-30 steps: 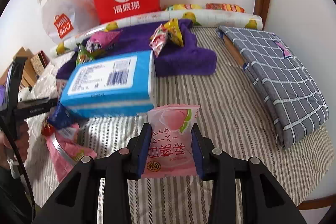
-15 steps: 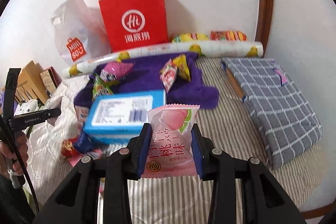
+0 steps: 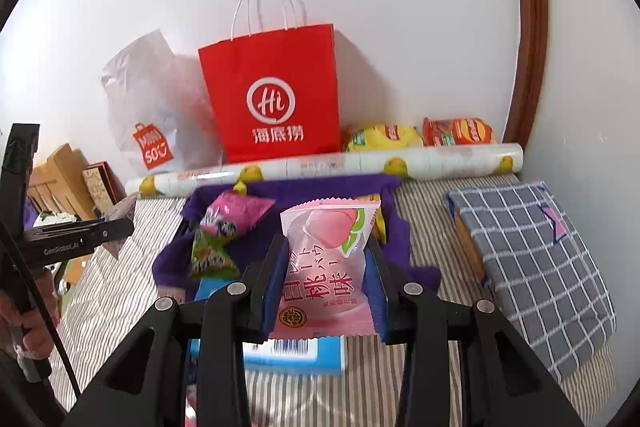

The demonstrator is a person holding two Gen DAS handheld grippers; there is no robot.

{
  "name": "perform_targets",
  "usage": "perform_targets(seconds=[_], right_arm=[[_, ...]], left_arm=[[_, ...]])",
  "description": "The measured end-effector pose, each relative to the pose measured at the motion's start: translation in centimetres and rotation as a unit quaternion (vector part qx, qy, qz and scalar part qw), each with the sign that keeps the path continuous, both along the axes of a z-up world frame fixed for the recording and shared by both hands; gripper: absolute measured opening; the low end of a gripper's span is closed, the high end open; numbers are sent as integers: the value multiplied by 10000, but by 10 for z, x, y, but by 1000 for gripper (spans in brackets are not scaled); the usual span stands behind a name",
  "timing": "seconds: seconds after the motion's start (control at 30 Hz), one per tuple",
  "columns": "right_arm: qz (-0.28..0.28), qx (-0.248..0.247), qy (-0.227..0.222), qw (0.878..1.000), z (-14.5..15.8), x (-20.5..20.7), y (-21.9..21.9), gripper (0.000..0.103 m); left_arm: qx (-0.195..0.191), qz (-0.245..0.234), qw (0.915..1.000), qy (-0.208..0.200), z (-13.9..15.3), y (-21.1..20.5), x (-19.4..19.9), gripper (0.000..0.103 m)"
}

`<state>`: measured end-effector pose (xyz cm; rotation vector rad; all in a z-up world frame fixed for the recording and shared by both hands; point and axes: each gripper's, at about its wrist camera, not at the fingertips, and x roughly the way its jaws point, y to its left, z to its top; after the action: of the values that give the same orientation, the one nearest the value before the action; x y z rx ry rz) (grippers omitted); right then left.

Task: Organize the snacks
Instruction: 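Carry both held bags up and over the purple towel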

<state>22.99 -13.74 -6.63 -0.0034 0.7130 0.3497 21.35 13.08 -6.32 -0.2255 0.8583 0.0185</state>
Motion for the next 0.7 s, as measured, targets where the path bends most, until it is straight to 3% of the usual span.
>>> perform_targets(seconds=[0.5,0.7], right_arm=[[-9,186,-34,9998,1,79,25,37],[2,315,-36,9995,-2,105,36,37]], left_arm=[[70,-60,9999,-100,15,2,69,32],[-99,-31,9998,-164,10,8,91,32]])
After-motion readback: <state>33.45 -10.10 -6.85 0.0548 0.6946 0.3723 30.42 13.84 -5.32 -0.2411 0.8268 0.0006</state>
